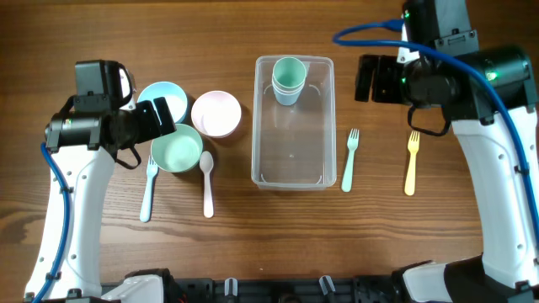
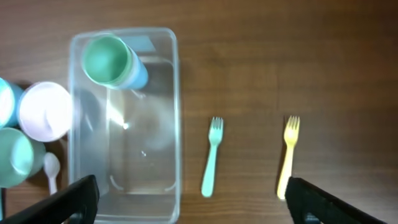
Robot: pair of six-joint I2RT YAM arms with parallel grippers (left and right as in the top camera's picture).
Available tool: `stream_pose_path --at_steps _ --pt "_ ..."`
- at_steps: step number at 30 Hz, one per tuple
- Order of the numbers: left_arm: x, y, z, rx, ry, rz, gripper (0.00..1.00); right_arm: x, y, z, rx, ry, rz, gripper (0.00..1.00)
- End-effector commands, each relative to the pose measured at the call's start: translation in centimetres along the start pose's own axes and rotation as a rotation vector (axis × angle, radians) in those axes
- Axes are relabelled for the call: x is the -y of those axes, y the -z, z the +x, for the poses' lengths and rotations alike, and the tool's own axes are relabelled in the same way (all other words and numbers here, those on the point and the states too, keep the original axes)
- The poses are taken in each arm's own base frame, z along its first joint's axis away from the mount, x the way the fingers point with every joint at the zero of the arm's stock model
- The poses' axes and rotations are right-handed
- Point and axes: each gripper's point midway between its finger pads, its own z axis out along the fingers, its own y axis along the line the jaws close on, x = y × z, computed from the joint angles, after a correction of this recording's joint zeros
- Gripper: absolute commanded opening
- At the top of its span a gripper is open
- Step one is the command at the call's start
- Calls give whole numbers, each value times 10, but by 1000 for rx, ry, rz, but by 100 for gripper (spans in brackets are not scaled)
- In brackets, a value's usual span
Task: Pack container
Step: 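Lower the right gripper onto the green fork and grasp it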
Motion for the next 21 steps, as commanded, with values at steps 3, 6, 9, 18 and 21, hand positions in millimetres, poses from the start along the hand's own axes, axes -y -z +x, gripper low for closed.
stream_pose_path --at_steps 3,6,9,18,21 --pt "-1 2 -5 13 -12 -1 100 20 -78 60 -241 -130 102 87" --pt "-1 2 -5 14 -12 -1 100 24 -130 106 -351 -166 117 76" --pt "-1 2 -5 14 -12 -1 100 25 -168 151 -435 -207 94 73" --pt "-1 2 -5 13 -12 -1 100 31 -227 195 -393 -276 67 66" --pt "-1 2 -5 13 -12 -1 100 24 -238 176 -309 -224 17 66"
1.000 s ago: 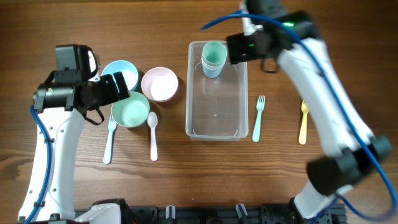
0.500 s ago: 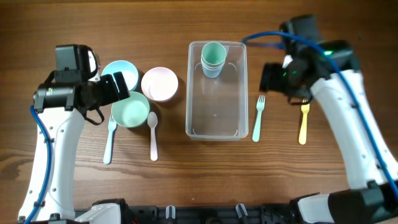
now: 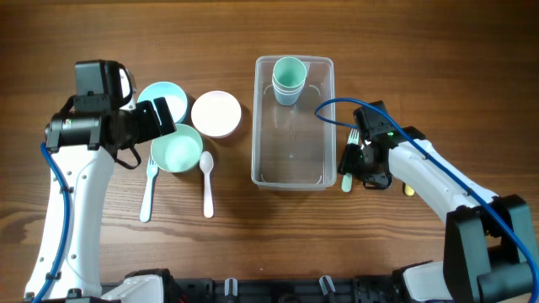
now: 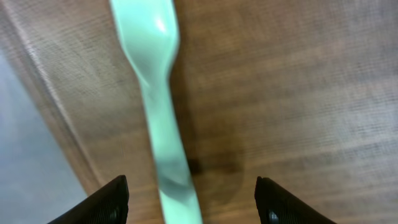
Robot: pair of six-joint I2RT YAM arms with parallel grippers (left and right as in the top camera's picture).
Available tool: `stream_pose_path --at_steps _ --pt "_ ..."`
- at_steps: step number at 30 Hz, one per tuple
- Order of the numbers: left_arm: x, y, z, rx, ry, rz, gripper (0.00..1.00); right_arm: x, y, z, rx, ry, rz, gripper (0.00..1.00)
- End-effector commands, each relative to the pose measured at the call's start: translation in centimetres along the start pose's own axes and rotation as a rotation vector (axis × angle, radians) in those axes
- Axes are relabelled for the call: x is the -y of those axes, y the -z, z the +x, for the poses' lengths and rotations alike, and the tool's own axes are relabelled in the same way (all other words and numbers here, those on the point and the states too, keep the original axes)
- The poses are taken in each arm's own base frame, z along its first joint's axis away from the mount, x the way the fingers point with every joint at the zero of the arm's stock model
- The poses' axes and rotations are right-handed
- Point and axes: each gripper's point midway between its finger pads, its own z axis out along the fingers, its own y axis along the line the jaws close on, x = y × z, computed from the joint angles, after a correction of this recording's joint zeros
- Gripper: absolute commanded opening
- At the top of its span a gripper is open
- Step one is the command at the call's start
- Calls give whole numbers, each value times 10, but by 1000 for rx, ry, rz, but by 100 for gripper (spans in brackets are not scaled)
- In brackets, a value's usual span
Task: Pack container
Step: 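Lower the right gripper onto the green fork and grasp it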
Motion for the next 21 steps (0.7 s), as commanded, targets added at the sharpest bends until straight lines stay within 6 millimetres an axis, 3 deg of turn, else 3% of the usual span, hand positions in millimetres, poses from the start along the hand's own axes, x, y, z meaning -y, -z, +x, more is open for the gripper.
stream_pose_path --at_steps 1,8,15,18,19,20,21 --pt "-1 2 -5 14 -9 -1 100 -8 -5 -10 35 30 -30 66" --pt "-1 2 -5 14 -9 -1 100 19 -16 -10 29 17 107 66" --pt "-1 2 -5 14 -9 -1 100 46 -19 -20 17 -70 128 66" --pt "-1 2 -5 14 -9 -1 100 48 -19 -22 16 -30 125 65" --pt "-1 2 -5 14 -9 -1 100 48 -19 -22 16 -31 125 61" --pt "-1 2 -5 14 -9 -1 100 47 -19 -21 14 -32 122 42" --pt "-1 2 -5 14 -9 -1 100 47 -19 -21 14 -41 121 31"
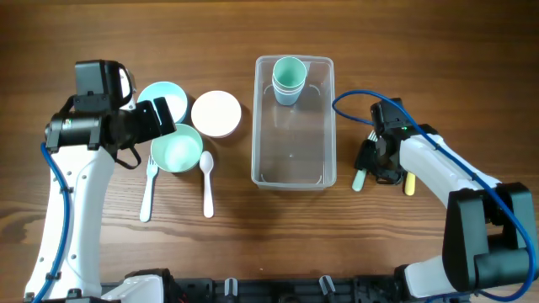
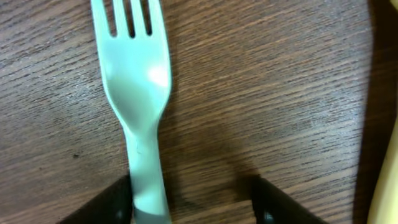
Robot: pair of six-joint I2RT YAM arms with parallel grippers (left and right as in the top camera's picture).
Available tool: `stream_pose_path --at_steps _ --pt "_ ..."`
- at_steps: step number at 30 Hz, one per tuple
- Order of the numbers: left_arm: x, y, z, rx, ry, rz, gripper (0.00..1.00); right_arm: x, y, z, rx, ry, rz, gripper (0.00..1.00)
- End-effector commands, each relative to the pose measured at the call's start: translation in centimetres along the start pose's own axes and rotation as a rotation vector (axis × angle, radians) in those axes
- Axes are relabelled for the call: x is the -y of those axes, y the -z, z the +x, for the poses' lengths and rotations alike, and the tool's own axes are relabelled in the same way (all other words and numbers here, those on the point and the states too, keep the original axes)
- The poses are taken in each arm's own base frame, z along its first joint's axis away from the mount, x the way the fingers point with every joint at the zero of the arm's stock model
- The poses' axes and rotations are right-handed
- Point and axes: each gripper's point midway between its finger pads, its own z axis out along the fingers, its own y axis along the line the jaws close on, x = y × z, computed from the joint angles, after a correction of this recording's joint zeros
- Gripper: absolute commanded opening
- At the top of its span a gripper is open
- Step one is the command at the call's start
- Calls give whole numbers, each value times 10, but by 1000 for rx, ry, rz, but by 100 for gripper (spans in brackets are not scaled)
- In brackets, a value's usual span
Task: Pack container
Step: 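Lower the right gripper onto the green fork and grasp it, then place the green fork inside the container and release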
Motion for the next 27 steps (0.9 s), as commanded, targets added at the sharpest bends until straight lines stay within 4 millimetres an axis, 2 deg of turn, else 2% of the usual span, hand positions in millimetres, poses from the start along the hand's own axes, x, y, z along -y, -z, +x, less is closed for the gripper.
stream_pose_path --at_steps 1,2,4,8,10,12,15,17,18,19,20,21,22,23,25,27 --pt "0 2 -5 14 -9 -1 100 4 -5 1 -8 6 20 24" --pt "-1 2 -5 14 -9 -1 100 4 -5 1 -8 -2 20 15" --pt "-1 2 -5 14 -9 -1 100 4 -5 1 -7 -20 20 5" --pt "-1 2 -5 14 -9 -1 100 5 -2 -5 15 -20 31 4" --pt "-1 2 -5 14 -9 -1 100 4 13 -16 46 -6 40 4" --pt "-1 2 -5 14 -9 -1 100 -3 45 -34 86 38 26 4" --pt "-1 2 -5 14 -9 -1 100 -20 121 -62 178 86 -40 4" --pt "-1 2 -5 14 -9 -1 100 -38 164 -67 243 181 -103 4" --pt "-1 2 -5 14 -9 -1 100 -54 188 -67 288 279 -162 4" --pt "-1 2 -5 13 -9 -1 100 -70 202 -63 319 386 -217 4" --pt "-1 2 -5 13 -9 -1 100 -99 223 -49 366 615 -319 4" --pt "-1 2 -5 14 -9 -1 100 -124 235 -26 388 838 -410 4" --pt "-1 2 -5 14 -9 -1 100 -136 239 -12 391 958 -453 4" --pt "-1 2 -5 13 -9 -1 100 -156 241 15 386 1158 -517 5" --pt "-1 2 -5 14 -9 -1 100 -174 234 43 378 1410 -541 4" --pt "-1 2 -5 14 -9 -1 99 -185 216 63 360 1681 -528 4"
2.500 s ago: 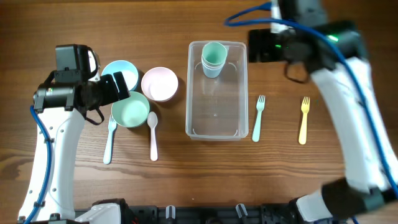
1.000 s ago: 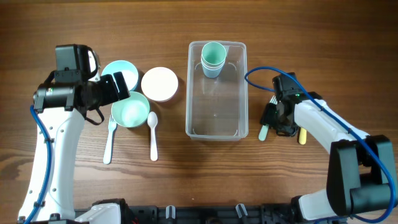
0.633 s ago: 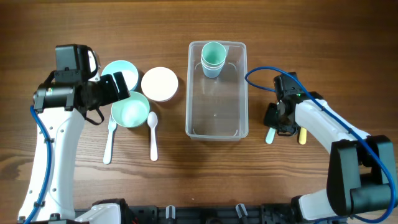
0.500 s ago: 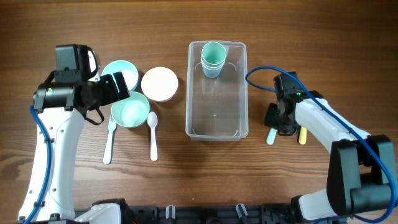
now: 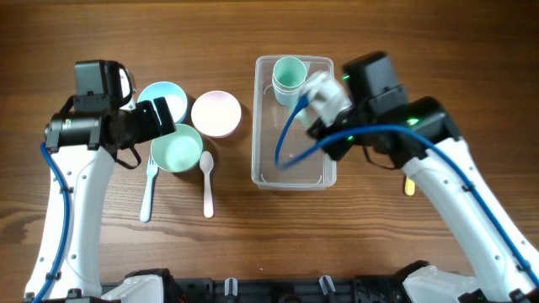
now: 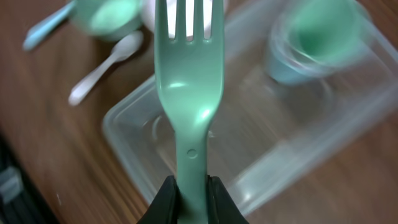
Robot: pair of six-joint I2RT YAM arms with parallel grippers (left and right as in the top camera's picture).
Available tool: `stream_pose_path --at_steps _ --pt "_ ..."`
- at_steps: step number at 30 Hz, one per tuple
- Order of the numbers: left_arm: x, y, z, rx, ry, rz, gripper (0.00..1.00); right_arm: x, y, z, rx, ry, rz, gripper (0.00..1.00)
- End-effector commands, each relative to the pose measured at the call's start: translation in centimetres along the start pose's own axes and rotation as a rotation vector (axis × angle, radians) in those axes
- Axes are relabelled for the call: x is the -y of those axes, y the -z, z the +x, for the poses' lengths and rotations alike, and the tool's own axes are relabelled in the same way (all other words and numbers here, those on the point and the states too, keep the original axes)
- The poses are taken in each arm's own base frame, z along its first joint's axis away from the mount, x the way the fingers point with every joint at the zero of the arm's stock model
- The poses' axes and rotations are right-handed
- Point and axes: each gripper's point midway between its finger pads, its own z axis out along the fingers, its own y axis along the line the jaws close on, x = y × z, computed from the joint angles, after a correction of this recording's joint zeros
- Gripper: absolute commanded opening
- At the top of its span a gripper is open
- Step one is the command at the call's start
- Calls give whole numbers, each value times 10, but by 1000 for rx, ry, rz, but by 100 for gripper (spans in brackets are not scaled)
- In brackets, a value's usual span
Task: Pack container
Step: 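Place the green fork inside the container and release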
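My right gripper [image 6: 186, 186] is shut on the handle of a mint-green fork [image 6: 188, 81], tines pointing away from the camera. The fork hangs in the air above the clear plastic container [image 6: 298, 143], which holds two stacked cups [image 6: 317, 37], green inside blue, at one end. In the overhead view the right arm [image 5: 370, 101] covers the container's right side [image 5: 256, 126] and hides the fork and the fingers. My left gripper [image 5: 164, 118] hovers by the bowls on the left; its jaws are not readable.
Left of the container stand a blue bowl [image 5: 162, 97], a pink bowl [image 5: 216, 113] and a green bowl [image 5: 177, 150]. A white spoon [image 5: 206, 181] and a light blue utensil [image 5: 149, 189] lie below them. A yellow fork [image 5: 410, 187] lies right of the container.
The right gripper was down on the table at the green fork's handle, beside the yellow fork. Now it is shut on that handle and holds the fork over the container. The left arm is unchanged.
The right gripper first hung open, high to the right of the container, with both forks on the table. Then it was low, open around the green fork's handle. Then the fork lay closer to the yellow one, fingers tight beside it. Now it is held above the container.
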Motion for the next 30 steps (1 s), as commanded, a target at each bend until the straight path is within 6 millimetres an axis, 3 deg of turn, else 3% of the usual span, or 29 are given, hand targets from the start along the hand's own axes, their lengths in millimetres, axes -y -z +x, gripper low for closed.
stream_pose_path --at_steps 1,2,7,17,22,25,26,29,30 --pt "-1 2 -5 14 -9 -1 100 -28 -29 0 -33 435 -138 4" --pt "-1 2 -5 14 -9 -1 100 -29 -40 3 -60 486 -152 4" --pt "-1 2 -5 14 -9 -1 100 10 -88 46 -340 490 -69 4" --pt "-1 2 -5 14 -9 -1 100 -4 -137 85 -483 346 -225 4" --pt "-1 2 -5 14 -9 -1 100 -11 -139 88 -507 372 -239 8" --pt "-1 2 -5 14 -9 -1 100 -5 -138 89 -526 362 -197 30" --pt "-1 2 -5 14 -9 -1 100 3 -136 88 -551 343 -134 31" --pt "-1 2 -5 14 -9 -1 100 3 -129 72 -520 363 -90 31" --pt "-1 2 -5 14 -9 -1 100 5 -122 59 -480 333 -59 32"
